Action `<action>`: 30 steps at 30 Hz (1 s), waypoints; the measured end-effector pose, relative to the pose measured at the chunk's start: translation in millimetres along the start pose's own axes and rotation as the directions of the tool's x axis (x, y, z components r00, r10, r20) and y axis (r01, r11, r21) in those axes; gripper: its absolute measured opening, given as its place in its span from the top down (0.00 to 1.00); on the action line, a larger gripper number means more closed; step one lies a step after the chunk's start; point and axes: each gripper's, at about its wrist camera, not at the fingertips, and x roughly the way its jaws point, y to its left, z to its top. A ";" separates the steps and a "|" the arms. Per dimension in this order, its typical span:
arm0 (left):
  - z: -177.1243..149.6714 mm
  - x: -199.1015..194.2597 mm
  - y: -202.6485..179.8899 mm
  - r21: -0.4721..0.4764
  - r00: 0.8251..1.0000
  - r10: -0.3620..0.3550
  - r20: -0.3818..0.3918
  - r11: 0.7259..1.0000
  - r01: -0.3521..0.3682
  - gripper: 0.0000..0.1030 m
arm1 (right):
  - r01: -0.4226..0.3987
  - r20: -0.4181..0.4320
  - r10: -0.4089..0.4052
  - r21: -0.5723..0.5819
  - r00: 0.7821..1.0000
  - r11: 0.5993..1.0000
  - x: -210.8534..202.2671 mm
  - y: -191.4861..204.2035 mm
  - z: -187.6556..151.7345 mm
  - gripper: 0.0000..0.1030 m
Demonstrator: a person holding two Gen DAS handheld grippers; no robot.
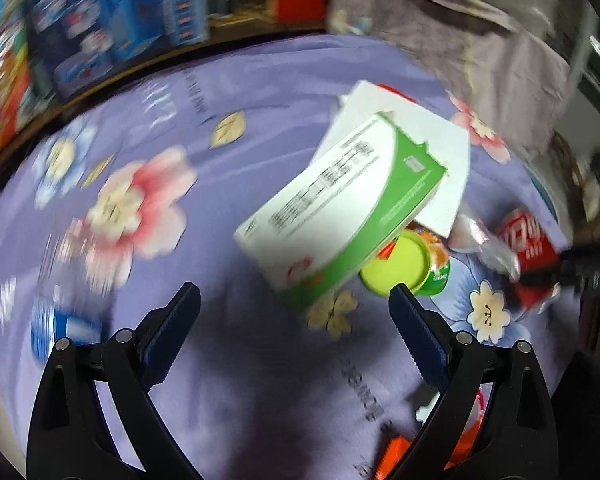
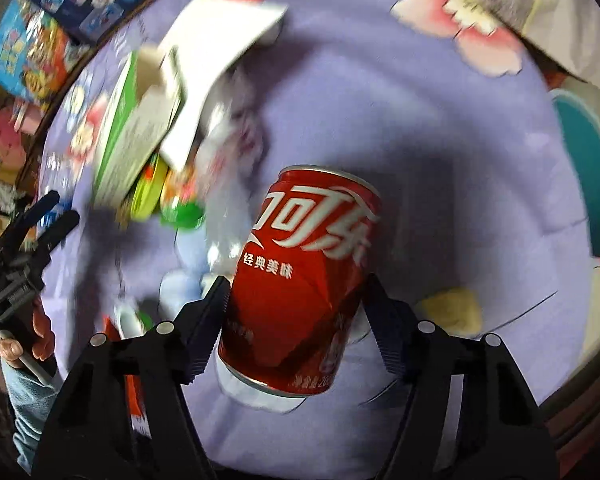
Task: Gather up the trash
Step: 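Grasp the red cola can with the right tool while the left tool grasps the white-green medicine box, then carry the can and medicine box over the teal bin and release both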
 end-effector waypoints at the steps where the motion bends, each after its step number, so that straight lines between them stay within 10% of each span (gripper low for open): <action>1: 5.8 4.0 -2.3 0.041 1.000 -0.006 0.004 0.999 0.006 0.08 | -0.004 0.007 0.004 0.014 1.000 1.000 -2.3 -4.2 4.3 0.38; 18: 41.7 75.0 -33.5 0.424 0.993 -0.027 -0.117 0.902 0.075 0.05 | -0.033 0.042 0.027 0.151 0.999 0.988 -7.2 -51.8 29.4 0.39; 30: 29.6 48.5 -39.8 0.161 0.991 0.006 -0.137 0.987 0.016 0.23 | -0.065 0.073 0.056 0.138 0.996 0.988 -14.3 -65.4 28.0 0.39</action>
